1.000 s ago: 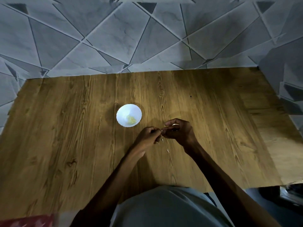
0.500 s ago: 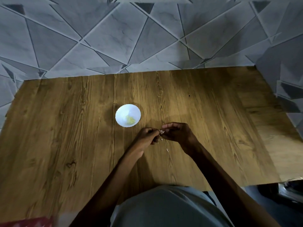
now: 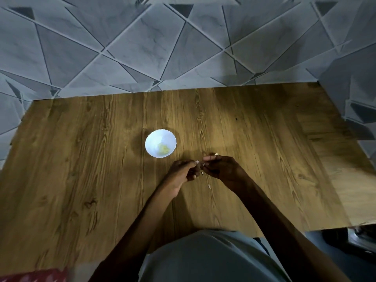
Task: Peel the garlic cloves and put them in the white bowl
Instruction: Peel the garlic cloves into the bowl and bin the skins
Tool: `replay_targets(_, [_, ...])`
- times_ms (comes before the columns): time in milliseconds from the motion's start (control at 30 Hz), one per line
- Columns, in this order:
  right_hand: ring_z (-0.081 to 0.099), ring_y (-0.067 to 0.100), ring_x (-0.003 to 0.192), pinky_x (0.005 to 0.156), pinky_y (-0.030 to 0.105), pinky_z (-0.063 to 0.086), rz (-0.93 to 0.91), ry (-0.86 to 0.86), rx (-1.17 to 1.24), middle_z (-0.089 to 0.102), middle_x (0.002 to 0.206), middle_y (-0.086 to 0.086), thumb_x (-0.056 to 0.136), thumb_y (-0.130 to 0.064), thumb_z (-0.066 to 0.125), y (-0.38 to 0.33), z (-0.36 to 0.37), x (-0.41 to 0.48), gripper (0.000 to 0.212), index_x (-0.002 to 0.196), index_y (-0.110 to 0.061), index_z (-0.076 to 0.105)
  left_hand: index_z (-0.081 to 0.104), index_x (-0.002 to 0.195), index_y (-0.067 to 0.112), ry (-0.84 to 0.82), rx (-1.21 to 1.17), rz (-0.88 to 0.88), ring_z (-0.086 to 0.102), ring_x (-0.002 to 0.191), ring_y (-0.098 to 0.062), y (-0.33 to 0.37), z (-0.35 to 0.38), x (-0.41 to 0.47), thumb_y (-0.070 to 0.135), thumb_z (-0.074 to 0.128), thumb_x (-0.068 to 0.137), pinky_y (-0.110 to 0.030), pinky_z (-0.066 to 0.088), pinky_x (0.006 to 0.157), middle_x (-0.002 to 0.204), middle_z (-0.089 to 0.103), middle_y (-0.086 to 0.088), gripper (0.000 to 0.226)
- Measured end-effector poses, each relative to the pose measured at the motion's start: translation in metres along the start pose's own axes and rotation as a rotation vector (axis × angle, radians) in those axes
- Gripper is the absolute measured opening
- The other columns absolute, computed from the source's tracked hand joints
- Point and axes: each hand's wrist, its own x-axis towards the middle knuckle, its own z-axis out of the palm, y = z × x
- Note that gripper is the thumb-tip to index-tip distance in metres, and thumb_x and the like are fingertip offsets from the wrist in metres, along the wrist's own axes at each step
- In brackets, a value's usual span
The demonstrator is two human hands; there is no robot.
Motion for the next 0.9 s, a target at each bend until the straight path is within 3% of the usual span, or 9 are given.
replay_targets(100, [0.068, 0.025, 0.094, 0.083, 0.03, 0.057, 0.089, 0.047, 0.085, 0.069, 0.099, 0.015, 0.093, 0.012, 0.046, 0.003, -0.005, 0.004, 0.027, 0.113, 0.008, 0.063, 0.07, 0.091, 0.012, 0.121, 0.359, 0.097, 0.064, 0.061, -0.008, -0.008, -0.006, 0.009, 0.02, 0.058, 0.097, -0.019, 0.051, 0.058, 0.078, 0.072, -0.002, 0.016])
replay_targets(200, [0.066, 0.025, 0.095, 0.084, 0.031, 0.056, 0.132, 0.089, 0.153, 0.069, 0.099, 0.014, 0.095, 0.009, 0.043, 0.006, -0.011, 0.005, 0.026, 0.111, 0.008, 0.063, 0.072, 0.099, 0.013, 0.211, 0.862, 0.326, 0.068, 0.077, -0.011, -0.018, -0.011, 0.021, 0.023, 0.06, 0.094, -0.026, 0.055, 0.073, 0.091, 0.073, 0.0, 0.017])
replay_targets(267, [0.065, 0.027, 0.098, 0.087, 0.033, 0.054, 0.09, 0.107, 0.09, 0.068, 0.103, 0.015, 0.096, 0.008, 0.042, 0.007, -0.015, 0.003, 0.025, 0.105, 0.005, 0.065, 0.074, 0.093, 0.015, 0.226, 1.001, 0.442, 0.067, 0.081, -0.011, -0.025, -0.01, 0.025, 0.021, 0.067, 0.089, -0.026, 0.054, 0.079, 0.089, 0.073, 0.001, 0.01])
replay_targets(400, [0.067, 0.027, 0.097, 0.083, 0.032, 0.056, 0.003, 0.17, -0.152, 0.068, 0.105, 0.018, 0.097, 0.006, 0.045, 0.01, -0.022, 0.003, 0.024, 0.093, -0.001, 0.067, 0.076, 0.09, 0.022, 0.266, 1.122, 0.432, 0.067, 0.086, -0.012, -0.029, -0.001, 0.032, 0.017, 0.075, 0.081, -0.032, 0.057, 0.081, 0.091, 0.074, 0.004, 0.011])
replay_targets(633, [0.071, 0.024, 0.09, 0.075, 0.029, 0.06, -0.075, 0.191, -0.446, 0.07, 0.1, 0.018, 0.095, 0.007, 0.052, 0.014, -0.028, 0.006, 0.017, 0.102, 0.009, 0.067, 0.065, 0.082, 0.023, 0.245, 1.145, 0.446, 0.063, 0.085, -0.016, -0.029, 0.002, 0.035, 0.011, 0.071, 0.082, -0.037, 0.056, 0.076, 0.087, 0.068, 0.004, 0.013])
replay_targets(733, [0.072, 0.021, 0.08, 0.071, 0.028, 0.06, -0.067, 0.236, -0.58, 0.072, 0.091, 0.014, 0.094, 0.003, 0.056, 0.012, -0.025, 0.007, 0.014, 0.095, 0.003, 0.07, 0.067, 0.091, 0.02, 0.192, 1.175, 0.462, 0.063, 0.095, -0.019, -0.031, -0.001, 0.037, 0.011, 0.068, 0.084, -0.04, 0.054, 0.085, 0.097, 0.069, 0.0, 0.012])
replay_targets(900, [0.071, 0.017, 0.069, 0.061, 0.024, 0.06, -0.107, 0.257, -0.777, 0.071, 0.079, 0.007, 0.094, -0.002, 0.06, 0.011, -0.022, 0.009, 0.014, 0.086, -0.009, 0.069, 0.063, 0.126, 0.016, 0.14, 1.255, 0.433, 0.056, 0.122, -0.024, -0.034, -0.003, 0.039, 0.019, 0.059, 0.095, -0.039, 0.045, 0.104, 0.128, 0.063, -0.005, 0.032])
